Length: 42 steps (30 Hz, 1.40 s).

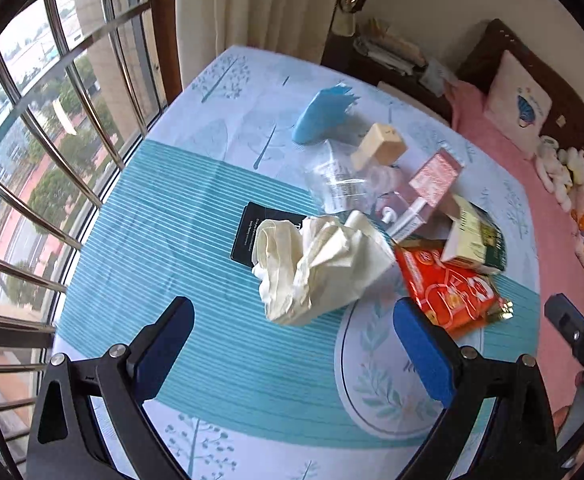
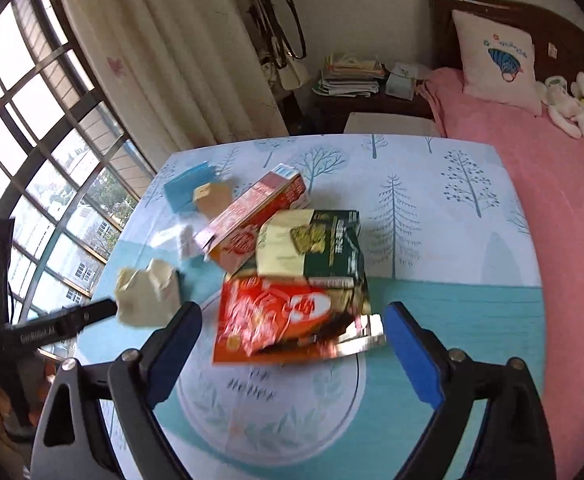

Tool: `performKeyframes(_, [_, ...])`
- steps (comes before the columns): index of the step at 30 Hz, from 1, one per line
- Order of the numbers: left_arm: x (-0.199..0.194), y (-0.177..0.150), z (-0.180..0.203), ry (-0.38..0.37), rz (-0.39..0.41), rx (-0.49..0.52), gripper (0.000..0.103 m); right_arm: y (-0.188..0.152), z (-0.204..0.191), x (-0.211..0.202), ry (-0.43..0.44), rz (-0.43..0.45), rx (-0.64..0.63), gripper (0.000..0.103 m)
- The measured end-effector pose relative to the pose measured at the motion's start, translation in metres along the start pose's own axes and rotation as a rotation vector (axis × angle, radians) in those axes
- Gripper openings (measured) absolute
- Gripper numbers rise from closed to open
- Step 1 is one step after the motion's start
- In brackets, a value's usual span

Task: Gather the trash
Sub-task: 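Grasp the cream crumpled paper with the left tool while the right tool grasps the pistachio chocolate box, then lift the cream paper and pistachio box off the table with both tools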

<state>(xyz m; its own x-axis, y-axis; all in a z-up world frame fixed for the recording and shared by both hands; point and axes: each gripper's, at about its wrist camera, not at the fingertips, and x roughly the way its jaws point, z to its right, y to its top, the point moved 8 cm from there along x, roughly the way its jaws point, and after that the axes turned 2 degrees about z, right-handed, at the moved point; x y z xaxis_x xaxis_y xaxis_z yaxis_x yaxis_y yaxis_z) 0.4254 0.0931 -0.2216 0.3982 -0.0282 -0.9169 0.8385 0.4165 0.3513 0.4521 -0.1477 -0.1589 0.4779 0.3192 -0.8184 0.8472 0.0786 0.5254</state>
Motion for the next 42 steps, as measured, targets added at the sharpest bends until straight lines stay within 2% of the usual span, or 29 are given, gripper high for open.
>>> performKeyframes(7, [0.035, 0.003, -0.001, -0.007, -0.037, -0.079, 0.099, 0.020, 0.010, 0.067, -0.047, -0.072, 0.038, 0.097])
performKeyframes(17, [0.056, 0.002, 0.008, -0.006, -0.059, -0.094, 0.097, 0.013, 0.007, 0.109, -0.163, -0.140, -0.049, 0.098])
performKeyframes(18, [0.059, 0.003, 0.010, -0.007, -0.059, -0.099, 0.095, 0.012, 0.007, 0.112, -0.165, -0.147, -0.047, 0.099])
performKeyframes(19, [0.060, 0.003, 0.010, -0.011, -0.061, -0.104, 0.088, 0.012, 0.008, 0.114, -0.165, -0.148, -0.042, 0.099])
performKeyframes(21, [0.064, 0.003, 0.013, -0.020, -0.073, -0.116, 0.075, 0.012, 0.007, 0.116, -0.157, -0.145, -0.036, 0.100])
performKeyframes(23, [0.069, 0.002, 0.015, -0.036, -0.086, -0.128, 0.055, 0.013, 0.006, 0.117, -0.156, -0.147, -0.037, 0.099])
performKeyframes(24, [0.069, 0.003, 0.016, -0.046, -0.085, -0.134, 0.050, 0.013, 0.007, 0.117, -0.147, -0.144, -0.037, 0.099])
performKeyframes(25, [0.069, 0.003, 0.019, -0.063, -0.082, -0.138, 0.037, 0.014, 0.007, 0.118, -0.138, -0.146, -0.032, 0.098])
performKeyframes(26, [0.068, 0.003, 0.021, -0.069, -0.079, -0.138, 0.031, 0.014, 0.007, 0.117, -0.117, -0.145, -0.026, 0.091])
performKeyframes(27, [0.067, 0.003, 0.023, -0.049, -0.078, -0.125, 0.030, 0.015, 0.007, 0.114, -0.095, -0.129, -0.019, 0.081])
performKeyframes(28, [0.066, 0.003, 0.025, -0.038, -0.076, -0.113, 0.028, 0.017, 0.007, 0.111, -0.076, -0.111, -0.014, 0.075])
performKeyframes(30, [0.062, 0.000, 0.031, -0.036, -0.072, -0.094, 0.027, 0.020, 0.009, 0.101, -0.039, -0.083, 0.000, 0.057])
performKeyframes(33, [0.053, -0.007, 0.033, -0.041, -0.064, -0.090, 0.026, 0.020, 0.011, 0.090, -0.002, -0.065, 0.007, 0.044])
performKeyframes(36, [0.046, -0.011, 0.036, -0.057, -0.060, -0.095, 0.025, 0.016, 0.011, 0.082, 0.019, -0.076, 0.002, 0.038])
performKeyframes(42, [0.028, -0.016, 0.038, -0.071, -0.043, -0.081, 0.024, 0.007, 0.002, 0.074, 0.098, -0.127, -0.050, 0.038])
